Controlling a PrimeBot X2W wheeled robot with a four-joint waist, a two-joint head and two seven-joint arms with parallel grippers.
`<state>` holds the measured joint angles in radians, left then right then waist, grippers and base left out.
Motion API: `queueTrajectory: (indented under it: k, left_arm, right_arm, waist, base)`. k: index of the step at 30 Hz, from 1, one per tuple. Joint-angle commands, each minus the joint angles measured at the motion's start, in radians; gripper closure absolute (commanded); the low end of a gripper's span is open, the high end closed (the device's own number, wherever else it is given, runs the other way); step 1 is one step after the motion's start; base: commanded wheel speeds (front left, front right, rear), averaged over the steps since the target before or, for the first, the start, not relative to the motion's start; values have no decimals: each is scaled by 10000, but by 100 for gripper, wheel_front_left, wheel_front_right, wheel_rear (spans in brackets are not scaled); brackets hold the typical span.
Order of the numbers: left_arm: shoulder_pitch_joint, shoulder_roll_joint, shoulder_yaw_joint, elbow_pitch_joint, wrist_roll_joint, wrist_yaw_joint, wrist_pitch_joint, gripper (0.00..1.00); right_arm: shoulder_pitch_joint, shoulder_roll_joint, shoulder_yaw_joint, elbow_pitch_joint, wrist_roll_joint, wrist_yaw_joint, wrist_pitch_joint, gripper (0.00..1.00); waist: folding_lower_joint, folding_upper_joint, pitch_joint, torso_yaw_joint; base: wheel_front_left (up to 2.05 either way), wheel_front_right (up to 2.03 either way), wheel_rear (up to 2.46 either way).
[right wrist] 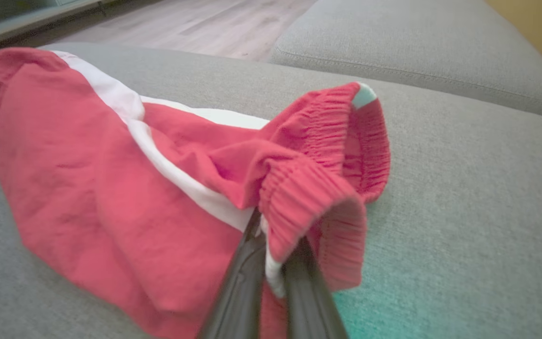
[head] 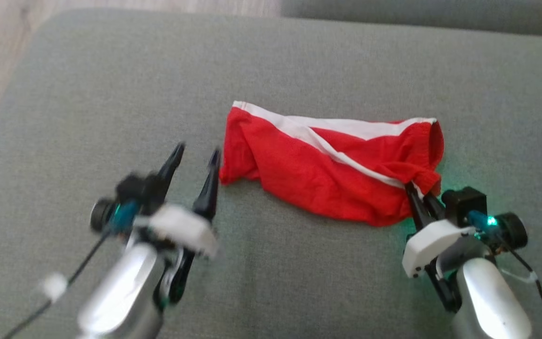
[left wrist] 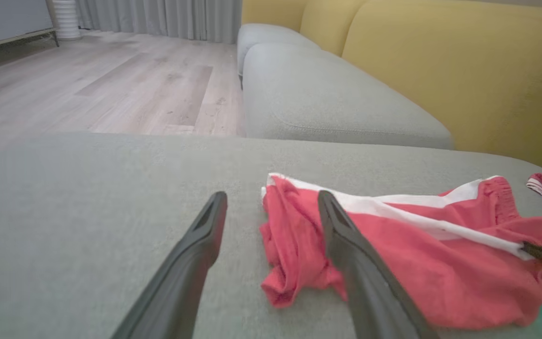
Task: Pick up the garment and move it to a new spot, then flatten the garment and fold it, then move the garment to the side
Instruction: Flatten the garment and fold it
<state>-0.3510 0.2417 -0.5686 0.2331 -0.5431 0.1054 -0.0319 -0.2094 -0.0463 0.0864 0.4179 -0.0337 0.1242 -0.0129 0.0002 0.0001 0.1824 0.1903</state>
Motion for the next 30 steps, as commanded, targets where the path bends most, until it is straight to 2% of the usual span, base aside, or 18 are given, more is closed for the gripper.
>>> queueTrajectory:
  k: [1,6,11,16,20,30]
  left_arm:
    - [-840,-51,224,-46,92,-3,227,0]
    - [-2172,-616,28,883,234,148,865,0]
    - [-2869,-1066,-92,1531,231,190,1049,0]
    - [-3365,-1145,-143,2145,305,348,1359,0]
    - [-3753,-1142,-161,2692,287,537,2013,0]
    - [-4646,-1417,-178,3657,-212,439,3330,0]
  right_arm:
    - [-416,-42,139,-382,-237,65,75,100]
    - [-438,-181,-48,-536,-727,65,207,100]
    - [-272,-323,-284,-621,-1092,65,185,100]
    - [-126,-286,-374,-678,-1184,65,108,100]
    - [-93,-245,-271,-691,-1203,65,65,100]
    - [-226,-164,28,-658,-1165,65,1,100]
  waist:
    - [-2,-1,350,-121]
    - [-2,-1,861,-326]
    - [-2,-1,1145,-492]
    - [-2,-1,1209,-613]
    - [-2,-1,1236,-680]
    - [-2,-1,1432,-851]
  base:
    - [0,0,0]
    - [0,0,0]
    - [0,0,0]
    - [0,0,0]
    - [0,0,0]
    - [0,0,0]
